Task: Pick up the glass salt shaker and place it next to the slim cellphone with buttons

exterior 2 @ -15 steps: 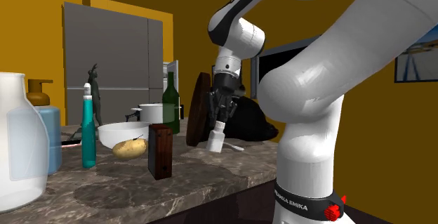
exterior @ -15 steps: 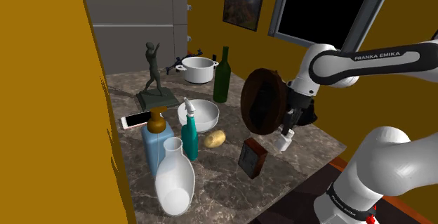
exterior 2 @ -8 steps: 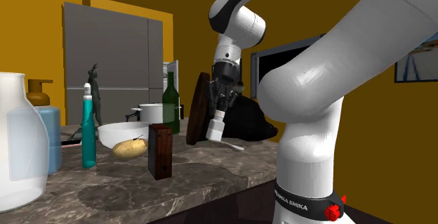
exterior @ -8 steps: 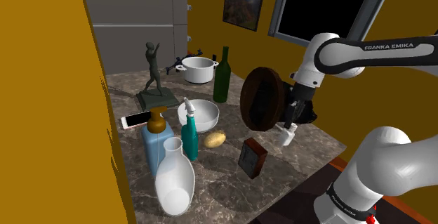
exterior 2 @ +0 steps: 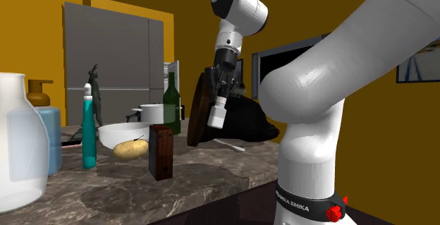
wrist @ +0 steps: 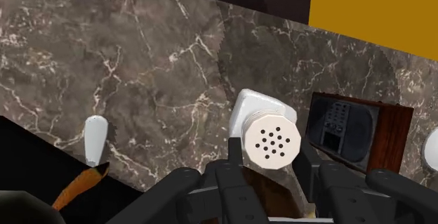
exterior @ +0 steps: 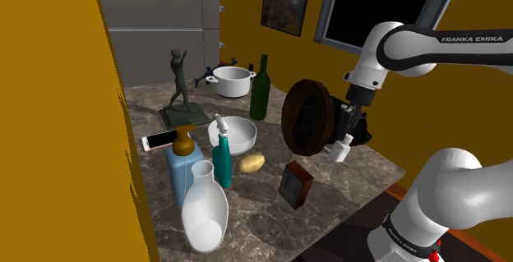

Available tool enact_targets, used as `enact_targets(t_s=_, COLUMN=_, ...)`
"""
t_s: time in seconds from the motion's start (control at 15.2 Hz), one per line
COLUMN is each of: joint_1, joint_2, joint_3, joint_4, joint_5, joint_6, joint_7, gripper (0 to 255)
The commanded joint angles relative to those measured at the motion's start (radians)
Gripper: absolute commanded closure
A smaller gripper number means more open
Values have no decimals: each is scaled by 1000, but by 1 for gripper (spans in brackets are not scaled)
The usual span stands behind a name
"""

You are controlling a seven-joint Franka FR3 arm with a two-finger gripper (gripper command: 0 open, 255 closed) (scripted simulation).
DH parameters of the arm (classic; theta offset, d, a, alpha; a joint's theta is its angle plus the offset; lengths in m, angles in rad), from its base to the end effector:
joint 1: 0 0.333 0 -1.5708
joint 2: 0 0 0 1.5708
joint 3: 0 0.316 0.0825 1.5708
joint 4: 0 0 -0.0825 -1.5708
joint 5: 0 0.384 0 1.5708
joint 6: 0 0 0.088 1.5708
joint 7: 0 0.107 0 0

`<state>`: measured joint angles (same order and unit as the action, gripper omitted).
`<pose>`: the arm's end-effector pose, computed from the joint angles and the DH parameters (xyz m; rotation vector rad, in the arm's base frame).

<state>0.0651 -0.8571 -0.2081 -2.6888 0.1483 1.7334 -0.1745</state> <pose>0.2849 -0.0280 0.4661 -2.8246 -0.1111 0.1047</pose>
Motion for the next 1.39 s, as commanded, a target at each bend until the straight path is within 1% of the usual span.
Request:
enact_targets(t_s=0.0, joint_1=2, joint_2=-2, joint_3=3, joint_4=27, joint_5=1, joint_6=-28, joint_7=7, gripper=255)
enact_targets(t_s=0.33, joint_1=5, joint_2=-3, joint_3=7, joint_4=81, joint_5=4, joint_6=-81, joint_7=21, gripper=255)
enact_targets(t_s=0.73, joint_1=81, joint_2=203, joint_3=79, joint_4=192, joint_5=91, joint_6=34, joint_7=86, gripper=255)
enact_targets(t_s=1.06, joint_1=107, joint_2=381, joint_3=146, joint_4=319, joint_5=151, joint_6=99, joint_7=126, gripper=255)
enact_targets(t_s=1.32, joint_1=123, joint_2=522, joint_3=190, joint_4=439, joint_5=180, joint_6=132, joint_7=162, gripper=255)
